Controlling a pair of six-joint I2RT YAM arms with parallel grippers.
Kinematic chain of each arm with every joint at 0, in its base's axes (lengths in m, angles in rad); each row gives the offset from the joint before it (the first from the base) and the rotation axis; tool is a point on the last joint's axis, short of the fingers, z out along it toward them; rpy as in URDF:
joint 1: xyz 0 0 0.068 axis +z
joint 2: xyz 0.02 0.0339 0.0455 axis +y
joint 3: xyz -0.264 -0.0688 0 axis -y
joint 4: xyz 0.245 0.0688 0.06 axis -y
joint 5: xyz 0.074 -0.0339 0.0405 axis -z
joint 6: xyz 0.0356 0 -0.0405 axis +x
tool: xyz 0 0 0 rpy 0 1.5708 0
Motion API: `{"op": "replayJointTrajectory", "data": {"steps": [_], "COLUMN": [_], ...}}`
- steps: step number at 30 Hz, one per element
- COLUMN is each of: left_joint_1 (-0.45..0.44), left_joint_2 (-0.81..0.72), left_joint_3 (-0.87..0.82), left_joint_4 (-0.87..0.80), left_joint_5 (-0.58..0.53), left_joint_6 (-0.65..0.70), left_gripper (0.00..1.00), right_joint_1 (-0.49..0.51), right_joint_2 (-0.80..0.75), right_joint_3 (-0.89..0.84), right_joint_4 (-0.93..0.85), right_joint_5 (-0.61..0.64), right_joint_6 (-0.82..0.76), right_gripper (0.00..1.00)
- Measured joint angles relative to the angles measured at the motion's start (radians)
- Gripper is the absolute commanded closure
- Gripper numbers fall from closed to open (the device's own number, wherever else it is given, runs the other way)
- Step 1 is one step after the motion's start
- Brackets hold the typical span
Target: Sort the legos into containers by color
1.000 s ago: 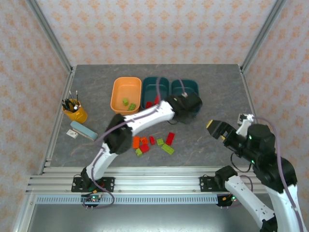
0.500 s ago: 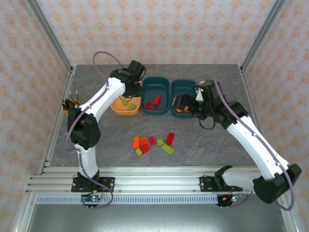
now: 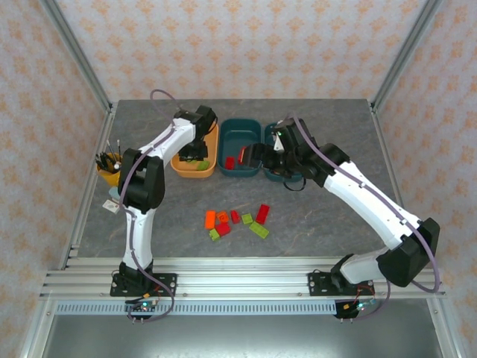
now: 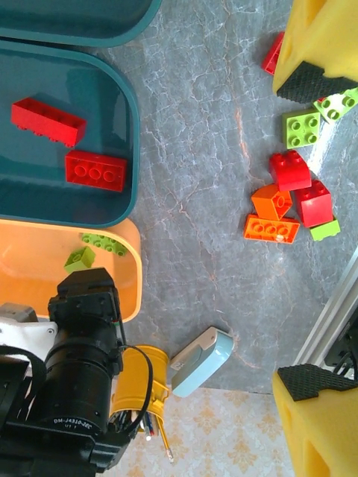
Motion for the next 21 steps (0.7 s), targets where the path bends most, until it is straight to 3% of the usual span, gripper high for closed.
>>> {"op": "replayJointTrajectory", "data": {"steps": [10, 17, 21], "left_joint_1": [0.001, 0.001, 0.001], "left_joint_2": [0.051, 0.054, 0.054], "left_joint_3": [0.006, 0.006, 0.011], "left_joint_4": [-0.005, -0.011, -0.021], "left_joint_5": [-0.019, -0.019, -0.019], "left_joint_6": [0.025, 0.027, 0.027], "left_gripper": [0.59, 0.43, 0.40], "right_joint_1": [0.000, 0.000, 0.000], "right_joint_2": [0.019, 0.019, 0.019], "right_joint_3": [0.000, 0.000, 0.000], "right_joint_4": [0.011, 0.011, 0.006], "right_joint_5": [0.000, 0.001, 0.017], "right_joint_6": [0.018, 0.020, 0.018], "right_gripper": [0.08, 0.07, 0.07]}}
